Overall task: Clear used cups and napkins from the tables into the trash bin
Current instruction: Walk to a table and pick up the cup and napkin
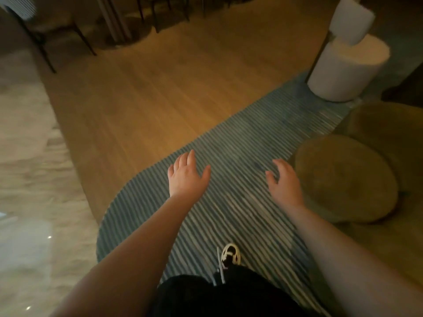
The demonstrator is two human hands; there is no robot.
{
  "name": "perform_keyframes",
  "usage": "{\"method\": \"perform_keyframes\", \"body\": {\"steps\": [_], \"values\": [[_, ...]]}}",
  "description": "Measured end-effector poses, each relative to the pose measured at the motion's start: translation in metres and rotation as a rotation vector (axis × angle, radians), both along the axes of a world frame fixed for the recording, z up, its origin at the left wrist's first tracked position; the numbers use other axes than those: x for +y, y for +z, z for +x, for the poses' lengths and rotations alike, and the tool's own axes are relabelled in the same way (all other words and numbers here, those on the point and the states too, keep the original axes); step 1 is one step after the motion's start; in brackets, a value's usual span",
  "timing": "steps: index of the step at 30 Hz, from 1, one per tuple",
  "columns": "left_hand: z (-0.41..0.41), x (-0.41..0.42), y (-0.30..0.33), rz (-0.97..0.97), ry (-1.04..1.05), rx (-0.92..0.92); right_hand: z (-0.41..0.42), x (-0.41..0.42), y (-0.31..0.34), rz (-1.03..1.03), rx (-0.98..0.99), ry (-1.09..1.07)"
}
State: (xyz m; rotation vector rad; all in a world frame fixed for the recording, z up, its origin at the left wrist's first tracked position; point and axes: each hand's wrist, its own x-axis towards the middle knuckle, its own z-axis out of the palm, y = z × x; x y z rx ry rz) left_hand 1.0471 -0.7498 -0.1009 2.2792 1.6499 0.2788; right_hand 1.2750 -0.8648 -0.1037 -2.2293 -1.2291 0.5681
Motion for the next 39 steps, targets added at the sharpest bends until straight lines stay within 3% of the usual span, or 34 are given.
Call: {"method": "perform_keyframes", "body": {"steps": [7, 16, 21, 27, 39], "values": [[0.11, 0.163, 0.011, 0.0, -0.015, -0.021, 0.105, 0.166, 0.023, -0.008, -0.014, -0.022], [0.25, 0.439, -0.017, 0.017, -0.012, -0.028, 0.25, 0.445, -0.017, -0.007, -0.063, -0.019], [0.332, 0.599, 0.003, 0.02, -0.076, 0.023, 0.327, 0.612, -0.001, -0.045, -0.071, -0.046], [0.435, 0.748, 0.027, 0.0, -0.119, 0.036, 0.414, 0.75, 0.008, -0.063, -0.04, -0.071], [0.721, 1.058, 0.009, -0.021, -0.091, 0.024, 0.703, 1.058, -0.018, -0.023, -0.052, -0.081]]}}
